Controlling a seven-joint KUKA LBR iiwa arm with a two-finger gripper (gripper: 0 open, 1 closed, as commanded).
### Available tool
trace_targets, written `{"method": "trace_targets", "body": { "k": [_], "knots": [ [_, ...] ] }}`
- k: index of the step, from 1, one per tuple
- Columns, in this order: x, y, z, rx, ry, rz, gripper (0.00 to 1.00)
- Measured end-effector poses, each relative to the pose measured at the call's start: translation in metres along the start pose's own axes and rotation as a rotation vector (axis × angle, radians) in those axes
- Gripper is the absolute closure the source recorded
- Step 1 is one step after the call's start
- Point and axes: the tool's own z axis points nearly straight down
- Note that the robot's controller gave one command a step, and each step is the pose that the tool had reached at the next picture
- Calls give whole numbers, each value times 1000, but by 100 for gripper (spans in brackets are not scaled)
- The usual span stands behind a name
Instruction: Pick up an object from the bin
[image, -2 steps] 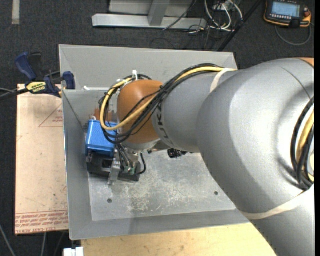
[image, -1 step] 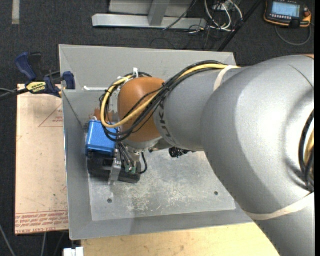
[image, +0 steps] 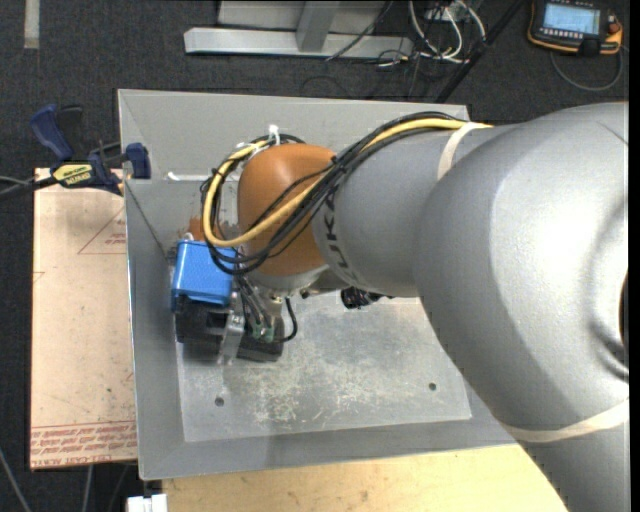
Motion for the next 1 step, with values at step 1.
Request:
{"method": "trace_targets", "body": {
  "k": [1],
  "knots": [
    [-1,0,-14,-2,-2,-1,100]
  ]
}}
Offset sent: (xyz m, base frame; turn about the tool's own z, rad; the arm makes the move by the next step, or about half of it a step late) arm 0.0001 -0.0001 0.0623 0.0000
